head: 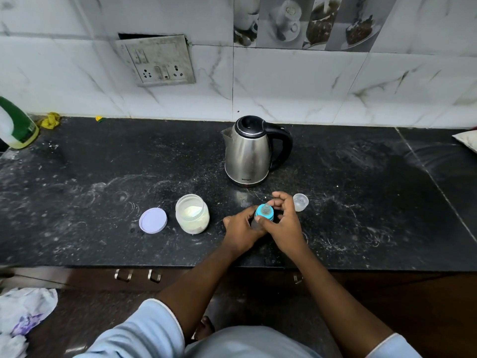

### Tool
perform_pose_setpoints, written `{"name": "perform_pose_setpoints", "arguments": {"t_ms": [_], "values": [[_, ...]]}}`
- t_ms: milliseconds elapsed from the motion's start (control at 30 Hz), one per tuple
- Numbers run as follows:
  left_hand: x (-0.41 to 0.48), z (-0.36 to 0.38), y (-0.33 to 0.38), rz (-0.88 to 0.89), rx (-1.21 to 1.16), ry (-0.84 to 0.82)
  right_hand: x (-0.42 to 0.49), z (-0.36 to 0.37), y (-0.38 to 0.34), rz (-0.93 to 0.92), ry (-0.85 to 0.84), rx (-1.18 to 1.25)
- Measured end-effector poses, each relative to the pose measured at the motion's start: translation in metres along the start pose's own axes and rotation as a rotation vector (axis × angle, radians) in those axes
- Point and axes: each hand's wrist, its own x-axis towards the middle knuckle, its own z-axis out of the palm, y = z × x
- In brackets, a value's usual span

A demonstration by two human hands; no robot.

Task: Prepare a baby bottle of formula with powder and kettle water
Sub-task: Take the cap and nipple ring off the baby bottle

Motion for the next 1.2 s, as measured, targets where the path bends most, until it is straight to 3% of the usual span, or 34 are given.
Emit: {"name": "perform_pose_setpoints", "arguments": {"t_ms": [133,333,500,700,867,1067,1200], "values": [[-0.0011,-0.0008,0.0005,0.007,0.009,-0.005,-0.0007,-0.0014,0.0009,0.039,-0.108,0.090],[-0.0009,-0.0028,-0.0003,0.002,0.044,-0.001,0.0018,-0.0021,0.0047,0.042,-0.035,-0.067],[0.0008,-0.0014,-0.0034,-0.003,0.016,-0.017,0.0036,-0.0059,0.0071,0.052,-0.141,-0.035],[0.0011,-0.0007,-0.0032,-0.012,0.039,-0.010,0.0038,-0.0018,0.0078,0.037,-0.008,-0.074],[0.0021,-0.0013,-0.0049,-0.015,-0.014,-0.034,0.0035,-0.0081,0.0076,0.052,-0.142,0.011],[-0.0011,-0.0018,0.0001,0.000,0.000,-0.022,0.0040,-0.0038,0.0086,0.024,-0.060,-0.067],[0.0004,-0.0015,-0.0023,-0.002,-0.009,-0.022,0.0049,-0.0067,0.0087,-0.004,-0.095,-0.044]]}}
